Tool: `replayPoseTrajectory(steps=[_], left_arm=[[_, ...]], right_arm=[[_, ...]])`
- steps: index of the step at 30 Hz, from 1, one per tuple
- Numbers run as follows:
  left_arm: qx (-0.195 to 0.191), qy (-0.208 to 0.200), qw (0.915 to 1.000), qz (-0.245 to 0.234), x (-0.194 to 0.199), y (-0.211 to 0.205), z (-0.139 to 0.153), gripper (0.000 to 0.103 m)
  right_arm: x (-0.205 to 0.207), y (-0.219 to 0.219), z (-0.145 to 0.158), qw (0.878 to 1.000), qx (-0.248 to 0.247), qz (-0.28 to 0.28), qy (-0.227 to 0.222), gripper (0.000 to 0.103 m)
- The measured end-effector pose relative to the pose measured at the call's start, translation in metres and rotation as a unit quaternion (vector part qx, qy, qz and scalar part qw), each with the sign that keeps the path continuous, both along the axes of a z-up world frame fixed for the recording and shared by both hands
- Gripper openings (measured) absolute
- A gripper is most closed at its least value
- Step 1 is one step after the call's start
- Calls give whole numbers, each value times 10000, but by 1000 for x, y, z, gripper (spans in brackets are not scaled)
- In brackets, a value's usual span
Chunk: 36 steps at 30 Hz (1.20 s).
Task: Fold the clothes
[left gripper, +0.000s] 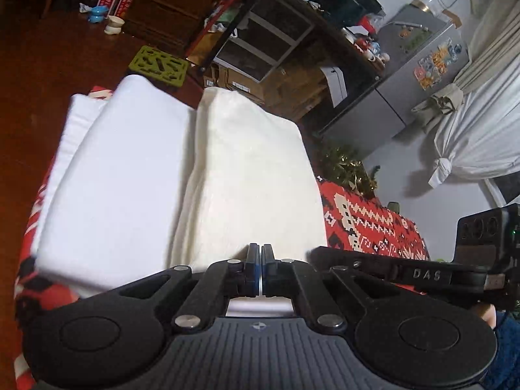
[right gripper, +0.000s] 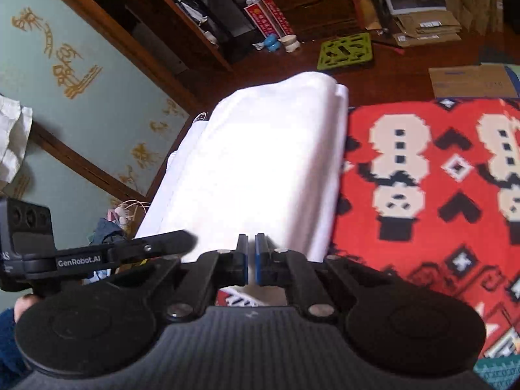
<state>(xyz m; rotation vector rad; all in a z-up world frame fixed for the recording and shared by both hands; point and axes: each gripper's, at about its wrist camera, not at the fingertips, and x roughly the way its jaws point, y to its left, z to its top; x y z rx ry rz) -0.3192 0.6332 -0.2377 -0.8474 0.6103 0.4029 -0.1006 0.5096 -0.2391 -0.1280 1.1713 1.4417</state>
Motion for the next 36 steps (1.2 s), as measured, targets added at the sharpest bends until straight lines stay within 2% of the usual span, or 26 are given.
replayPoseTrajectory(steps=[2, 5, 8, 9, 10, 11, 12, 14, 16, 18, 19, 21, 23, 25, 28, 31, 32, 36], left_arm=[[70, 11, 10000, 59, -9, -7, 7, 4], [308, 75, 9995, 90, -18, -22, 22, 5], [718, 377, 9967, 56, -24, -50, 35, 7], [854, 480, 9952, 44, -25, -59, 40, 12], [988, 601, 9933, 48, -27, -70, 43, 23], [1124, 722, 9910, 44, -29, -81, 45, 29], [1246, 795, 9890, 39, -31, -92, 47, 38], [1437, 883, 9856, 62, -36, -113, 50, 46], [1655, 1034, 9806, 162, -41, -133, 52, 67], [1813, 1112, 9767, 277, -45, -152, 51, 77], [1862, 1131, 9754, 321, -46, -161, 50, 84], [2001, 1155, 9724, 313, -48, -178, 46, 90], [2207, 1171, 9677, 321, -50, -198, 43, 91], [2344, 1232, 9633, 443, -52, -215, 39, 92], [2293, 1490, 9595, 683, -49, -234, 34, 92], [1910, 1652, 9661, 543, -46, -243, 28, 90], [1893, 1650, 9663, 559, -46, -247, 29, 90], [2073, 1835, 9563, 942, -47, -264, 41, 90]], right_arm=[[2, -11, 6, 10000, 19, -9, -22, 10], [-1, -37, 20, 9996, 132, 54, -251, 10], [-12, -63, 36, 9978, 138, 148, -625, 11], [-17, -72, 40, 9966, 114, 185, -793, 13], [-23, -80, 45, 9946, 72, 194, -1018, 17], [-28, -88, 47, 9921, 31, 196, -1241, 26], [-32, -97, 49, 9898, 15, 217, -1405, 30], [-37, -115, 51, 9876, -44, 209, -1557, 36], [-42, -132, 52, 9850, -102, 200, -1708, 47], [-46, -148, 52, 9824, -115, 182, -1858, 67], [-47, -156, 52, 9808, -113, 179, -1937, 72], [-51, -173, 52, 9777, -106, 174, -2091, 88], [-54, -188, 51, 9772, -82, 179, -2116, 93], [-57, -202, 50, 9771, -114, 174, -2119, 103], [-62, -219, 47, 9744, -167, 187, -2232, 102], [-72, -232, 46, 9680, -143, 157, -2502, 103], [-75, -237, 49, 9658, -100, 111, -2589, 103], [-86, -252, 65, 9592, 81, -76, -2825, 103]])
